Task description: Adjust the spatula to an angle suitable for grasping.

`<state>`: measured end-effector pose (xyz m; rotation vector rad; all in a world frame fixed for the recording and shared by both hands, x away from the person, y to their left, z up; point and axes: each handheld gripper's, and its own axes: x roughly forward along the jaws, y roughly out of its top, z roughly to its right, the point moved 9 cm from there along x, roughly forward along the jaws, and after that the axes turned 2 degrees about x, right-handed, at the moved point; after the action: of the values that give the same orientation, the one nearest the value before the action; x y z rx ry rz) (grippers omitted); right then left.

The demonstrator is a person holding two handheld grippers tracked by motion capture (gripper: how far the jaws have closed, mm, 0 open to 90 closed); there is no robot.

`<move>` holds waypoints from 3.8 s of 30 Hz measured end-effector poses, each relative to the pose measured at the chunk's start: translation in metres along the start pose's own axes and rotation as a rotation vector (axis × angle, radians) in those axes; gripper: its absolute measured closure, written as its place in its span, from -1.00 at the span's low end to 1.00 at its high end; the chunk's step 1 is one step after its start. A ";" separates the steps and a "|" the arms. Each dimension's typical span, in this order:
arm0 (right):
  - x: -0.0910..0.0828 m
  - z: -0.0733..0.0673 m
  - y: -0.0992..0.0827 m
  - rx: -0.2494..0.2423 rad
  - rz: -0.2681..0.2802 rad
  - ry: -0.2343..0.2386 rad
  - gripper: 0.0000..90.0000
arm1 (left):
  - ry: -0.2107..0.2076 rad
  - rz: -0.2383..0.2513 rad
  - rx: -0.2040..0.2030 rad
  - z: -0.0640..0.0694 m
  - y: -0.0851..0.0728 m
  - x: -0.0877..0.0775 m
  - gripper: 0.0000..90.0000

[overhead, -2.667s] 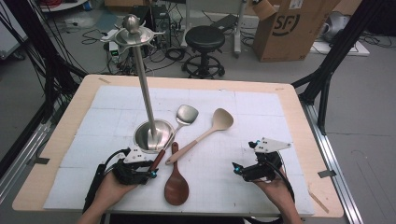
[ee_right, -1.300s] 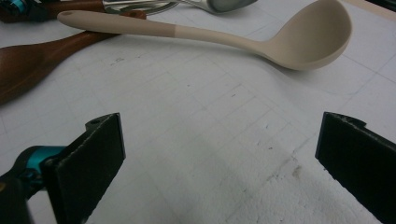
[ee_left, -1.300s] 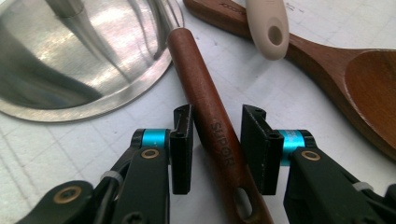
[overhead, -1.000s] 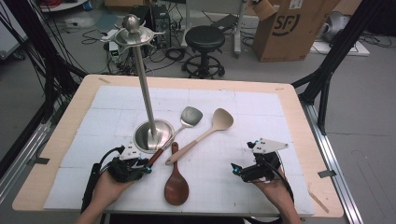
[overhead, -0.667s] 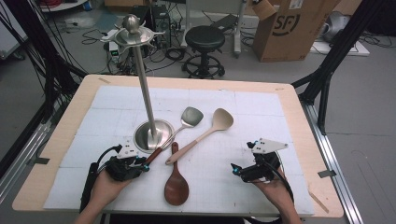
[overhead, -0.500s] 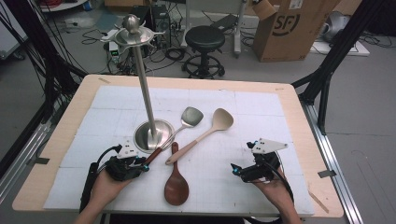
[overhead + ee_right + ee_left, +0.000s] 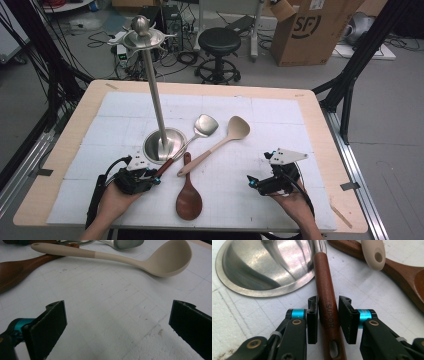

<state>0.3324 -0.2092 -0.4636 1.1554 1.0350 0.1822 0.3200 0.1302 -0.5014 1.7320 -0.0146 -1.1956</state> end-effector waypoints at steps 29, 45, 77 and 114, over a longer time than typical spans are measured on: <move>0.000 -0.001 0.000 0.003 0.000 0.006 -0.99 | 0.009 0.011 -0.048 -0.005 0.001 -0.003 0.61; 0.001 -0.001 -0.001 0.002 -0.003 0.011 -0.99 | -0.025 0.036 -0.064 -0.007 0.004 -0.010 0.61; 0.002 -0.003 -0.001 0.000 -0.005 0.019 -0.99 | -0.060 0.077 -0.085 -0.008 0.010 -0.021 0.61; 0.042 -0.040 0.048 -0.048 0.030 0.190 -0.99 | -0.116 0.093 -0.081 -0.004 0.028 -0.037 0.61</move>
<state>0.3427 -0.1360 -0.4496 1.1263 1.1744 0.3444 0.3170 0.1374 -0.4557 1.5739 -0.1136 -1.2101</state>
